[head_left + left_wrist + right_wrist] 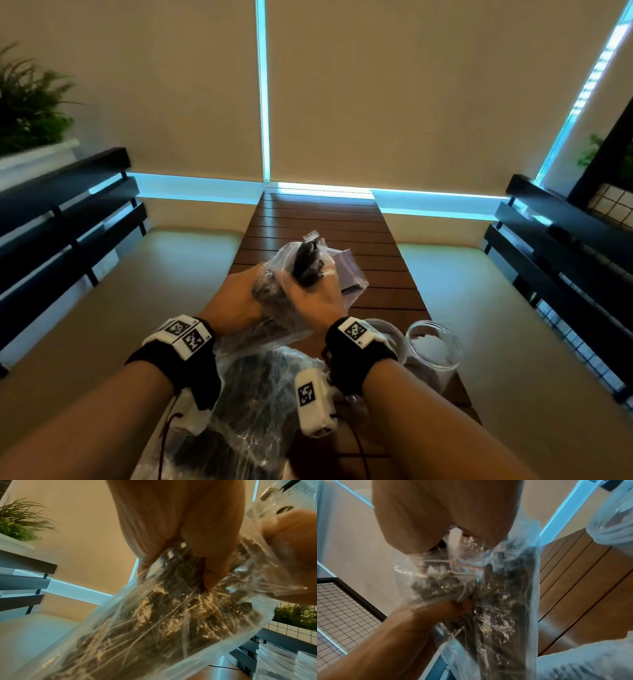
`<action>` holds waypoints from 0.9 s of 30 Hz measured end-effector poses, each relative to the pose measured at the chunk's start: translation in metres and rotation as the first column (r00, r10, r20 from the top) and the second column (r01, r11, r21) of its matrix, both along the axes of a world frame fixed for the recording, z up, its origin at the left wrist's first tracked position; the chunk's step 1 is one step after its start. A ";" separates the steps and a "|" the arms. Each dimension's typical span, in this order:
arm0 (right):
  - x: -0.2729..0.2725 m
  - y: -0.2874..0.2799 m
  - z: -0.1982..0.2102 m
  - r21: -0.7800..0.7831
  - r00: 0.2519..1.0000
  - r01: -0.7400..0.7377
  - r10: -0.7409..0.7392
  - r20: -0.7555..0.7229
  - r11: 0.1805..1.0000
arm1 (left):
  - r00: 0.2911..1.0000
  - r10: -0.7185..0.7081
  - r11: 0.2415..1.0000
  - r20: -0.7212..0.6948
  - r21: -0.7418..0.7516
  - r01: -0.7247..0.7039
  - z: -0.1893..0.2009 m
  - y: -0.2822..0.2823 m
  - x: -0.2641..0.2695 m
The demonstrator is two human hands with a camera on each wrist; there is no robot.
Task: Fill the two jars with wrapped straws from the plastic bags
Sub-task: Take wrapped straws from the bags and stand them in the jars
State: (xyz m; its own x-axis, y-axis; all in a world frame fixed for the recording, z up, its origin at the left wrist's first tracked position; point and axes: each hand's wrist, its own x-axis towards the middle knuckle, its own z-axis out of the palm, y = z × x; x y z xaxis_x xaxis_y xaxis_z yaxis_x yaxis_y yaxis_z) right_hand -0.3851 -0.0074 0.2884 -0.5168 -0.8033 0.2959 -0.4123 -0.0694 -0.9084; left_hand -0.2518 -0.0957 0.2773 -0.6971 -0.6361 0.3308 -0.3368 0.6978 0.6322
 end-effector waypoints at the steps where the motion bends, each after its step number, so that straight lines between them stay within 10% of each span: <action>1: 0.002 -0.005 -0.001 -0.001 1.000 0.008 -0.008 0.024 1.000 | 1.000 -0.010 1.000 0.008 0.005 0.010 0.002 0.000 0.000; 9: -0.007 -0.009 0.052 -0.116 0.927 0.229 -0.181 0.329 0.966 | 0.993 0.019 1.000 0.119 0.002 -0.019 0.015 -0.010 -0.012; 20: -0.068 0.038 0.150 -0.393 0.825 0.556 -0.430 0.366 0.732 | 0.978 0.177 0.980 0.114 -0.109 -0.165 0.000 -0.015 -0.018; 27: -0.100 0.069 0.083 -0.230 0.791 0.597 -0.515 0.330 0.768 | 0.947 0.301 0.952 0.112 -0.087 -0.293 -0.006 -0.016 -0.009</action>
State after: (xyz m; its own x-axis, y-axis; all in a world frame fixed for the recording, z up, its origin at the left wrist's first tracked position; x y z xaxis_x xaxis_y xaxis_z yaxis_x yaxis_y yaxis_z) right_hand -0.4853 0.0615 0.3714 -0.9283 -0.2388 0.2851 -0.2447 -0.1853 -0.9517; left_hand -0.2607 -0.1117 0.2716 -0.5178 -0.7992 0.3052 -0.6071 0.5946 0.5272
